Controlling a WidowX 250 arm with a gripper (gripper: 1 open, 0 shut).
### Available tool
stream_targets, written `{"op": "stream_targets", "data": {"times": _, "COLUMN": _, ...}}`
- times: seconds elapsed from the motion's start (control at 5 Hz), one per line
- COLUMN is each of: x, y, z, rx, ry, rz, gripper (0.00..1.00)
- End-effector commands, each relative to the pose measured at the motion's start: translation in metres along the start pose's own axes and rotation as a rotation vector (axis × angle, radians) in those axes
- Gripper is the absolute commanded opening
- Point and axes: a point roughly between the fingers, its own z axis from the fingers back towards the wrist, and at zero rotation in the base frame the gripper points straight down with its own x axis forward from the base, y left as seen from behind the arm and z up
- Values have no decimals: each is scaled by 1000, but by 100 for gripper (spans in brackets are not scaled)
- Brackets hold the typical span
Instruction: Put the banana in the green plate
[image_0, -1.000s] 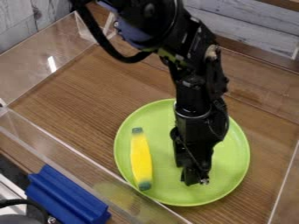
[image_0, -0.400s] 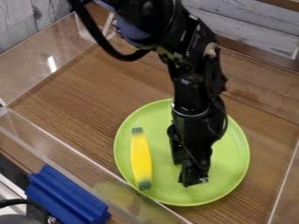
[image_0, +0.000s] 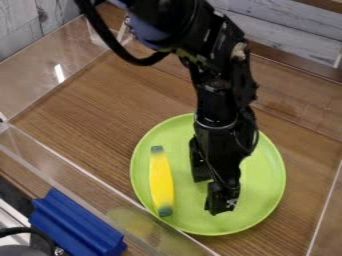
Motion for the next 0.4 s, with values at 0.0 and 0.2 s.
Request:
{"op": "stream_targets", "data": {"times": 0.0, "x": 10, "y": 6, "z": 20, "rx": 35, "ry": -64, "rz": 11, "gripper": 100}}
{"op": "stream_targets", "data": {"times": 0.2, "x": 9, "y": 7, "z": 24, "rx": 38, "ry": -67, "rz": 27, "gripper": 100}}
